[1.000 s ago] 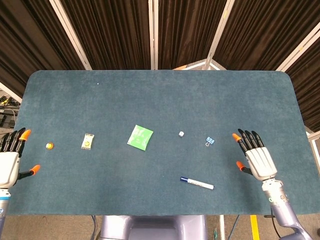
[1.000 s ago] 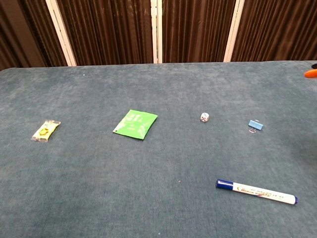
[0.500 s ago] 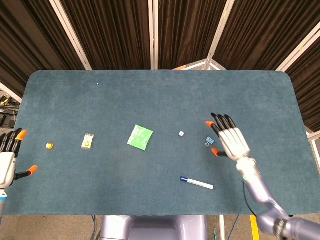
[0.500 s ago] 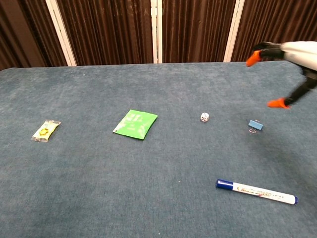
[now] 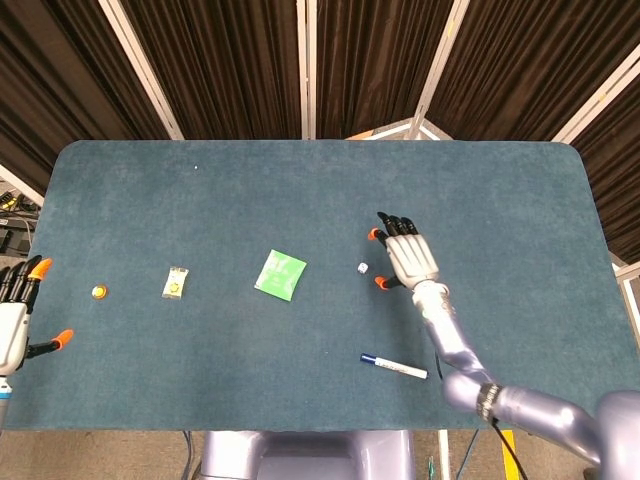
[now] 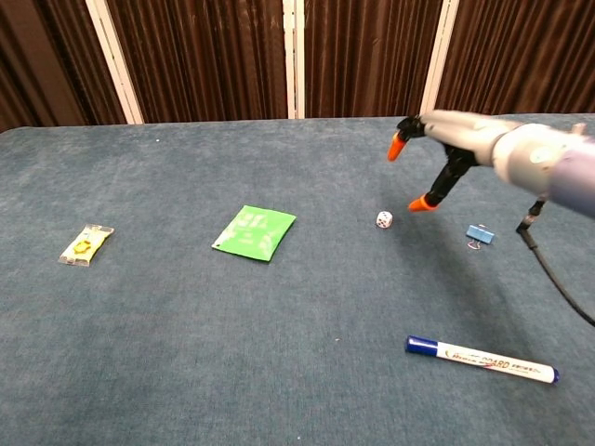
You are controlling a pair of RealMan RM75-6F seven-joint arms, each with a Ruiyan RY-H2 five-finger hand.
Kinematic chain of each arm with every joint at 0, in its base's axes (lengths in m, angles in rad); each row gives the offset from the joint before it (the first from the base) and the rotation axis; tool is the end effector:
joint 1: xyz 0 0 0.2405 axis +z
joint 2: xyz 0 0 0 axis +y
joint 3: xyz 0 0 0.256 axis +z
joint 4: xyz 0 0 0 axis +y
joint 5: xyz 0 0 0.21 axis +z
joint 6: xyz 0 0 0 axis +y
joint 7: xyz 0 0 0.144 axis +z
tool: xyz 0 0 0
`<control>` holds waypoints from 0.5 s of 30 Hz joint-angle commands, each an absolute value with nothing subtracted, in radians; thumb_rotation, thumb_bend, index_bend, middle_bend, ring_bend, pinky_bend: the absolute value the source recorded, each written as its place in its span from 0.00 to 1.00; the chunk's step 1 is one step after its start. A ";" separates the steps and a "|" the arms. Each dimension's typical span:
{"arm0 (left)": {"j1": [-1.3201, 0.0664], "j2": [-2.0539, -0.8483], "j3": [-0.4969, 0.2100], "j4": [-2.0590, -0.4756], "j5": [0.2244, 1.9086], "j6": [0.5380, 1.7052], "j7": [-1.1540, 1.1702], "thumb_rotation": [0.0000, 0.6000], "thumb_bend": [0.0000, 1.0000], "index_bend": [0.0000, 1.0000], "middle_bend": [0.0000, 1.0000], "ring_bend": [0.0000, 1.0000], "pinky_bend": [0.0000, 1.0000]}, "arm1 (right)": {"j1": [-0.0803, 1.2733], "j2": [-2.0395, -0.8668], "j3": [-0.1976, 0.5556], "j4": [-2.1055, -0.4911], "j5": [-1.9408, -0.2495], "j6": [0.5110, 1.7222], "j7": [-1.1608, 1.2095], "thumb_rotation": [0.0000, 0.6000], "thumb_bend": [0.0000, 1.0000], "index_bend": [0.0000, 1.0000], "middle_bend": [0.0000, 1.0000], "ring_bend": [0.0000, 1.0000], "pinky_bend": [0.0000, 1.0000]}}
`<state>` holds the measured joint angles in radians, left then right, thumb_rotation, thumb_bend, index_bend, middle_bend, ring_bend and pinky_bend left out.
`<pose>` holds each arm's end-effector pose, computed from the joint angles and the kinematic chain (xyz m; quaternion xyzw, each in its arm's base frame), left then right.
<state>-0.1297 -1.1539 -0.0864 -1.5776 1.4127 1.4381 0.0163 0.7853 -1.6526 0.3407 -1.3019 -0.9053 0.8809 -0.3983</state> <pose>-0.3172 0.2029 0.1550 -0.5790 -0.3943 -0.3823 0.6026 -0.1477 -0.3929 -0.0193 0.6781 -0.4400 0.3664 0.4608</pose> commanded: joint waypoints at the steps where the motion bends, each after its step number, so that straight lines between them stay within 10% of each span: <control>1: -0.130 -1.153 -0.086 -1.577 1.413 1.438 0.014 1.00 0.11 0.00 0.00 0.00 0.00 | 0.833 -1.712 0.346 -1.226 -0.840 0.859 -0.446 1.00 0.10 0.34 0.03 0.00 0.00; 15: -0.131 -1.152 -0.084 -1.581 1.417 1.438 0.017 1.00 0.11 0.00 0.00 0.00 0.00 | 0.869 -1.774 0.330 -1.151 -0.781 0.850 -0.462 1.00 0.11 0.38 0.05 0.00 0.00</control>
